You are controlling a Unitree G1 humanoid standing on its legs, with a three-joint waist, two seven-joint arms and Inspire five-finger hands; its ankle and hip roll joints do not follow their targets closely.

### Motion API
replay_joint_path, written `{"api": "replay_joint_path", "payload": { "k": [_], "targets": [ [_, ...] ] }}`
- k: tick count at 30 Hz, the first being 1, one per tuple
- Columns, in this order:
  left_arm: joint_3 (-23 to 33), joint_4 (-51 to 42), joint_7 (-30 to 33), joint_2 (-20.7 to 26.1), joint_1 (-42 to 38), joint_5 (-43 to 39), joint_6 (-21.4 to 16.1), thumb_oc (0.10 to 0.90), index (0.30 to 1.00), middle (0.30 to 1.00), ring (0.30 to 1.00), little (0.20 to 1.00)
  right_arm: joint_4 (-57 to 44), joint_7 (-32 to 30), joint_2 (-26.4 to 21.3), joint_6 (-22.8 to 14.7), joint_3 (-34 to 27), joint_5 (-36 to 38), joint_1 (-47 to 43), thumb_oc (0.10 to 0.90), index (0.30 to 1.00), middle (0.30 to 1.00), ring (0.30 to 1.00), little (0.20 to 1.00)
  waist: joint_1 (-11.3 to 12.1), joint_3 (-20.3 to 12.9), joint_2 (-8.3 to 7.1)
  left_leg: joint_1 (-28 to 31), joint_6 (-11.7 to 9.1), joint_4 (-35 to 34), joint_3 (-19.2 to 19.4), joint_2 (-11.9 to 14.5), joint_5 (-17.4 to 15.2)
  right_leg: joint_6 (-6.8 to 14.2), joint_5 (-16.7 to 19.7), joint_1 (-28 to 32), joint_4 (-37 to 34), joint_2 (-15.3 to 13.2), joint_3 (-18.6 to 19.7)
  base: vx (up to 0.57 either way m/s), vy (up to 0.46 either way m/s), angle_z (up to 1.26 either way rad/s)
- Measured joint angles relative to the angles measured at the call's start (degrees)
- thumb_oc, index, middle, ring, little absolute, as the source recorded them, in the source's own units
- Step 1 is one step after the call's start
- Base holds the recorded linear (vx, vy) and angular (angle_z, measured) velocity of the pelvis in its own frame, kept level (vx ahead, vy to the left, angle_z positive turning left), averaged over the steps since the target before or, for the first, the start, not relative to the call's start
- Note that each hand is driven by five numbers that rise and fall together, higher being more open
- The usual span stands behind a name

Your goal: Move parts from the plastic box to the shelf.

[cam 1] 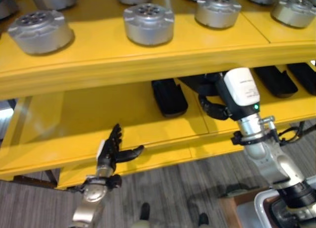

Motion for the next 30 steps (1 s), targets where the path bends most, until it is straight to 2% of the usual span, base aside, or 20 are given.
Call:
{"api": "replay_joint_path", "payload": {
  "k": [3,5,11,18,21,23,25,26,27,28,29,30],
  "targets": [
    [-0.15,-0.03,-0.02,-0.19,0.76,0.00,0.03,0.900,1.000,1.000,1.000,1.000,0.00,0.15,0.60,0.43,0.00,-1.08,-0.40,0.400,0.300,0.300,0.300,0.300,0.63,-0.86,-1.15,-1.09,-0.54,0.01,-0.04,0.26,0.53,1.18,-1.52,-0.98,0.00,0.14,1.26,0.00,0.014,0.00],
    [-0.19,-0.09,-0.01,-0.35,0.93,0.06,0.05,0.900,1.000,1.000,1.000,1.000,0.00,0.16,1.07,0.51,0.00,-1.18,-0.85,0.400,0.300,0.300,0.300,0.300,0.72,-1.00,-1.37,-1.29,-0.89,-0.01,-0.12,0.56,0.85,1.65,-2.03,-1.19,0.00,0.37,1.42,0.00,0.000,0.00],
    [-0.13,-1.50,0.08,-0.73,2.89,0.07,0.06,0.900,1.000,1.000,1.000,1.000,0.01,0.14,4.17,1.03,0.64,-1.19,-1.34,0.400,0.300,0.300,0.300,0.300,0.47,-2.43,-2.43,-1.36,-1.25,-0.01,0.53,1.95,1.17,0.84,-2.91,-1.87,-0.04,1.68,3.19,0.02,0.014,-0.09],
    [-0.04,-1.50,1.16,-1.84,4.46,0.05,0.10,0.900,1.000,1.000,1.000,1.000,0.05,0.13,4.50,1.37,2.12,-0.73,-1.46,0.400,0.300,0.300,0.300,0.300,0.60,-3.37,-3.39,-1.80,-1.41,0.45,0.52,2.26,1.15,1.09,-2.69,-2.15,-0.01,2.07,3.31,-0.02,0.037,-0.01],
    [0.03,-1.48,1.17,-1.78,4.42,0.02,0.10,0.900,1.000,1.000,1.000,1.000,0.13,0.00,4.63,1.48,3.81,0.78,-3.37,0.400,0.300,0.300,0.300,0.300,0.90,-3.48,-3.50,-5.16,-1.75,4.56,0.84,1.88,-0.12,1.14,-2.00,-4.01,0.03,1.91,3.99,-0.04,0.152,-0.09],
    [-0.22,-1.46,1.02,-1.94,4.45,0.00,0.11,0.900,1.000,1.000,1.000,1.000,0.87,0.00,4.69,1.49,4.70,0.83,-4.37,0.400,0.300,0.300,0.300,0.300,1.52,-3.49,-3.46,-7.15,-0.78,8.69,0.97,0.80,-2.50,1.07,-1.90,-4.24,0.03,0.95,4.19,0.01,0.271,-0.04],
    [-0.17,-1.32,1.27,-1.86,4.40,-0.02,0.11,0.900,1.000,1.000,1.000,1.000,1.58,0.00,4.99,1.67,4.73,0.80,-4.34,0.400,0.300,0.300,0.300,0.300,1.75,-3.49,-3.50,-8.13,0.37,11.45,1.21,-1.02,-4.27,0.07,-2.04,-3.97,0.24,-0.64,4.10,0.01,0.256,0.04],
    [-0.41,-0.84,1.23,-1.96,3.96,-0.02,0.11,0.900,1.000,1.000,1.000,1.000,1.57,0.00,4.80,1.90,4.71,0.80,-4.34,0.400,0.300,0.300,0.300,0.300,1.74,-3.51,-3.44,-9.82,3.48,14.88,1.26,-2.74,-6.20,0.10,-2.01,-4.58,1.09,-1.87,4.18,0.01,0.141,0.01],
    [-0.76,-0.51,1.14,-2.10,3.82,-0.01,0.11,0.900,1.000,1.000,1.000,1.000,1.57,0.01,4.69,2.24,4.74,0.79,-4.26,0.400,0.300,0.300,0.300,0.300,1.76,-3.67,-2.63,-11.23,5.49,16.83,1.07,-3.80,-7.23,-0.24,-2.06,-4.99,1.87,-2.62,4.25,-0.06,0.234,-0.03],
    [-0.90,-0.46,1.12,-2.05,3.79,0.00,0.11,0.900,1.000,1.000,1.000,1.000,1.63,0.04,4.73,2.58,4.90,0.76,-4.27,0.400,0.300,0.300,0.300,0.300,1.62,-3.94,-2.13,-11.46,4.14,17.86,1.46,-4.22,-7.82,-1.42,-2.44,-5.27,2.44,-3.05,4.65,-0.11,0.278,-0.18],
    [-0.83,-0.23,1.28,-1.85,2.90,0.04,0.08,0.900,1.000,1.000,1.000,1.000,1.64,0.04,5.09,3.55,5.49,0.74,-4.61,0.400,0.300,0.300,0.300,0.300,1.45,-4.47,-0.85,-13.43,4.76,20.29,2.06,-4.46,-8.67,-3.53,-0.72,-8.26,5.59,-3.69,5.32,-0.09,0.213,-0.21],
    [-0.79,0.02,1.26,-1.38,2.36,0.05,0.07,0.900,1.000,1.000,1.000,1.000,1.64,0.04,5.33,3.63,5.98,0.73,-4.63,0.400,0.300,0.300,0.300,0.300,1.47,-4.46,-0.82,-13.16,4.90,19.77,2.79,-4.63,-8.43,-4.69,0.49,-8.88,5.94,-4.06,5.46,-0.05,0.239,-0.27]
  ]
}}
